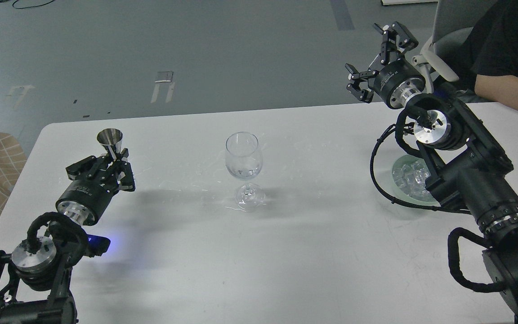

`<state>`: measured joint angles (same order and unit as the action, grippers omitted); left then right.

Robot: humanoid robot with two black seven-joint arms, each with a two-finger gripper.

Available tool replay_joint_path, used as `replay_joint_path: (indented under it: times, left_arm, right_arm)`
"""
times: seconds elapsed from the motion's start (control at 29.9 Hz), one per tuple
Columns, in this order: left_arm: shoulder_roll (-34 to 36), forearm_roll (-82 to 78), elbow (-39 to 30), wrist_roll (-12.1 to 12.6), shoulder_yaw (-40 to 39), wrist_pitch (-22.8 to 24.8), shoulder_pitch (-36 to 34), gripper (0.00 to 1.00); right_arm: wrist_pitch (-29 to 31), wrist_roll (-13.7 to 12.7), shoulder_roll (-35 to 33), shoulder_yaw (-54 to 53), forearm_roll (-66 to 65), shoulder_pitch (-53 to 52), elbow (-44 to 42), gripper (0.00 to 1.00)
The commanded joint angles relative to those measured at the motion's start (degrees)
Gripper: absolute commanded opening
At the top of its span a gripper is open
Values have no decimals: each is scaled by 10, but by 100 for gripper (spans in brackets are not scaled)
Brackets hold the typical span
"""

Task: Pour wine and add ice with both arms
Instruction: 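Turn the jigger upright and lower it beside the glass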

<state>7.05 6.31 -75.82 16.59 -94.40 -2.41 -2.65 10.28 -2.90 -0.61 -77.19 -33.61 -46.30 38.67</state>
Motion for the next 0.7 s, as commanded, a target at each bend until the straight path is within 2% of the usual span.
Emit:
replay_joint_path:
  times: [0.0,0.1,0.67]
  left_arm:
    - [0,0,19,-8,-3,6,-2,10]
    - [0,0,26,-11,-3,5,-1,14]
    - [0,0,60,-24,1,5,0,15]
  right_arm:
    - [0,0,1,0,-1,1,0,100]
    - [0,0,1,0,0,3,0,100]
    - [0,0,4,0,0,5,0,100]
